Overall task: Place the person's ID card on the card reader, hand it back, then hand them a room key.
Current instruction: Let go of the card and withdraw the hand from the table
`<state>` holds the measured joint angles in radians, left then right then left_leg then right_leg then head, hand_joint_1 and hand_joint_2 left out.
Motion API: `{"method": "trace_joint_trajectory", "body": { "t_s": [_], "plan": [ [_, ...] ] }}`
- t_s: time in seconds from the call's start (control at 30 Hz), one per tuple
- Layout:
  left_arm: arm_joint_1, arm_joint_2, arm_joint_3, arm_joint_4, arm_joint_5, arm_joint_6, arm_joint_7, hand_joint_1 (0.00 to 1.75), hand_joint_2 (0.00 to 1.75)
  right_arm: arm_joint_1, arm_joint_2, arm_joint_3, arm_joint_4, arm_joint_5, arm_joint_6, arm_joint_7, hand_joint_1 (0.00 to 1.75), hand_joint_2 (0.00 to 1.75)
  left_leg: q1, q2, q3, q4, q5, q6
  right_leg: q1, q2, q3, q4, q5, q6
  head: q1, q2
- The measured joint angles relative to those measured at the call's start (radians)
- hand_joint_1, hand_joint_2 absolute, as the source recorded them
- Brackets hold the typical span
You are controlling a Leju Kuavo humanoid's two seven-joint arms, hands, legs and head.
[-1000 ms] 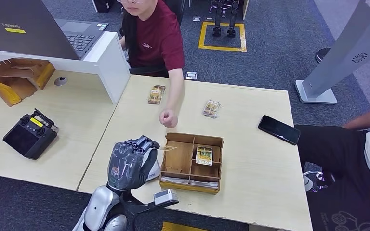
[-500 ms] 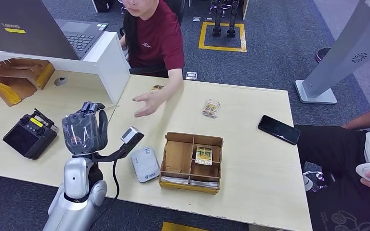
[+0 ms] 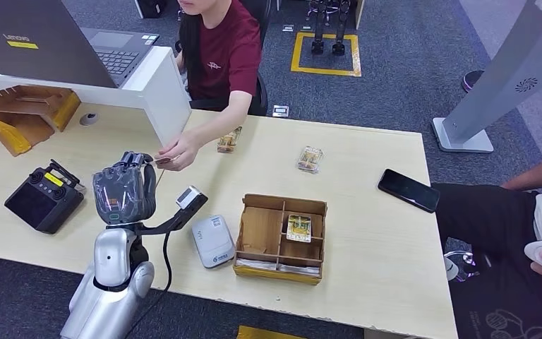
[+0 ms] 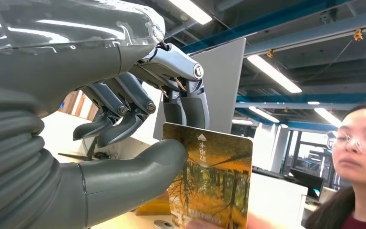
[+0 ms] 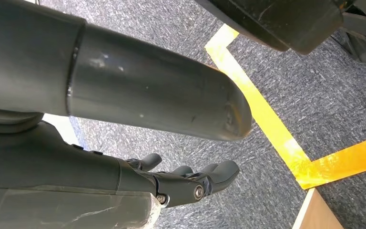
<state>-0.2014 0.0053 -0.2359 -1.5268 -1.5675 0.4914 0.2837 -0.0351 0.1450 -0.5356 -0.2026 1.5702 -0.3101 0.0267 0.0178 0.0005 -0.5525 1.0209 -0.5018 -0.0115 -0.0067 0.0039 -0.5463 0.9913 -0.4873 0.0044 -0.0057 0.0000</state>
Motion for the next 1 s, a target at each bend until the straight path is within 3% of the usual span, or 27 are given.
{"method": "trace_joint_trajectory", "body": {
  "t_s": [0.27, 0.4, 0.63, 0.8, 0.9, 1.0],
  "plan": [
    [-0.001, 0.000, 0.001, 0.008, 0.000, 0.002, -0.012, 1.73, 1.75, 0.000, 0.000, 0.000, 0.000, 0.000, 0.000, -0.005, 0.00, 0.00, 0.000, 0.000, 0.000, 0.000, 0.000, 0.000, 0.000, 0.000, 0.000, 0.000, 0.000, 0.000, 0.000, 0.000],
    [-0.001, 0.000, 0.001, 0.009, 0.000, 0.003, -0.014, 0.00, 1.75, 0.000, 0.000, 0.000, 0.000, 0.000, 0.000, -0.006, 0.00, 0.00, 0.000, 0.000, 0.000, 0.000, 0.000, 0.000, 0.000, 0.000, -0.001, 0.000, 0.000, 0.000, 0.000, 0.000],
    [0.000, 0.001, 0.009, 0.009, 0.000, 0.044, -0.005, 0.00, 1.75, 0.000, 0.000, 0.002, 0.000, 0.000, -0.002, -0.006, 0.00, 0.00, 0.000, 0.000, 0.000, 0.000, 0.000, 0.000, 0.000, 0.000, 0.000, 0.000, 0.000, 0.000, 0.000, 0.000],
    [0.008, -0.005, 0.046, 0.009, 0.000, 0.084, -0.046, 0.00, 1.75, 0.000, 0.000, 0.006, 0.000, 0.000, -0.006, -0.006, 0.00, 0.00, 0.000, 0.000, 0.000, 0.000, 0.000, 0.000, 0.000, 0.000, 0.000, 0.000, 0.000, 0.000, 0.000, 0.000],
    [0.020, -0.026, 0.100, 0.011, 0.006, 0.117, -0.106, 0.00, 1.75, 0.000, 0.000, 0.006, 0.000, 0.000, -0.007, -0.008, 0.00, 0.00, 0.000, 0.000, -0.001, 0.000, 0.000, 0.000, 0.000, 0.000, 0.000, 0.000, 0.000, 0.000, 0.000, 0.000],
    [0.053, -0.063, 0.227, 0.010, 0.059, 0.173, -0.221, 0.00, 1.75, 0.001, 0.000, 0.006, 0.000, -0.001, -0.010, -0.009, 0.00, 0.00, 0.000, 0.001, -0.001, 0.000, 0.000, 0.000, 0.000, 0.001, -0.001, 0.001, 0.000, 0.000, 0.000, 0.000]
  ]
}}
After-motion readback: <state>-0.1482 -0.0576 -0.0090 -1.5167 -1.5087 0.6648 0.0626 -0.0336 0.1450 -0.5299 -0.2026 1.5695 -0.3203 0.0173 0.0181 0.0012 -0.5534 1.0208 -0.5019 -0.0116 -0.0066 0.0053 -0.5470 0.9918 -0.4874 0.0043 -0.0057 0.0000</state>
